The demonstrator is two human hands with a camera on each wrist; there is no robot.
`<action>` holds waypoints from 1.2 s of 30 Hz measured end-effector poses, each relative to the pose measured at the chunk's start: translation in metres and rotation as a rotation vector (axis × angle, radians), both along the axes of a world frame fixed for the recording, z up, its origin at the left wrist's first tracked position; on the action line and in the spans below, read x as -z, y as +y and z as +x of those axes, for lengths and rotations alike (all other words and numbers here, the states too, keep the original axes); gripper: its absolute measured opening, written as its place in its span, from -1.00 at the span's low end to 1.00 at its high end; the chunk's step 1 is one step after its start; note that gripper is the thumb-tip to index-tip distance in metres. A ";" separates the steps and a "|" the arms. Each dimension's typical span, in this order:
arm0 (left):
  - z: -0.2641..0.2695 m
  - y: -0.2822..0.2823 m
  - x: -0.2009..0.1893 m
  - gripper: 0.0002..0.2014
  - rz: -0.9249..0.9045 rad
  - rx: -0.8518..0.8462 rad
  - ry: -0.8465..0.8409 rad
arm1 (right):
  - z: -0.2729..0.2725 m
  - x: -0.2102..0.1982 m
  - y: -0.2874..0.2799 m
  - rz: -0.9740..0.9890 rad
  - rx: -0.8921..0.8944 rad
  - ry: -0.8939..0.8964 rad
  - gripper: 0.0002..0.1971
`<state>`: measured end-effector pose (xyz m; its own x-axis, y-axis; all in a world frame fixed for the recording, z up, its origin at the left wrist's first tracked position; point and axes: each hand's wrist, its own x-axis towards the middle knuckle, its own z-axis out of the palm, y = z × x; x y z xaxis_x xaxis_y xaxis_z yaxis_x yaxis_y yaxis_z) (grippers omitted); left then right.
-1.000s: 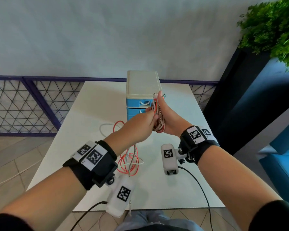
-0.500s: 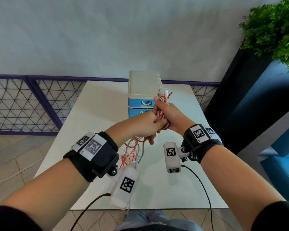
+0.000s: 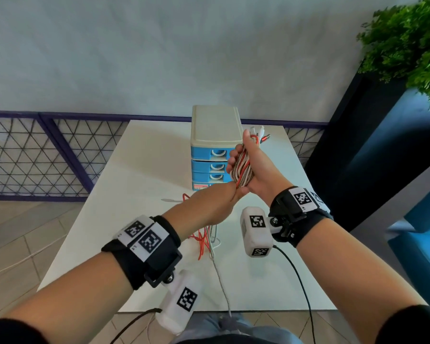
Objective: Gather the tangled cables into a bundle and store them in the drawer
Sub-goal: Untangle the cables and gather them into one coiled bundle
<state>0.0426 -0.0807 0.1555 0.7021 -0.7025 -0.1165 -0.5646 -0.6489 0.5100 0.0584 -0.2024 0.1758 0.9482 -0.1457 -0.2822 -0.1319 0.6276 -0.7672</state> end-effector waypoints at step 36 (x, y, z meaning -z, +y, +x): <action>0.047 0.035 0.003 -0.74 0.049 -0.062 -0.081 | 0.006 -0.008 -0.022 -0.425 0.026 -0.042 -0.67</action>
<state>0.0898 -0.0459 0.1529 0.7527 -0.6521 -0.0908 -0.5605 -0.7070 0.4312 0.0643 -0.2249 0.1836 0.9521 -0.2648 -0.1530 -0.0832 0.2572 -0.9628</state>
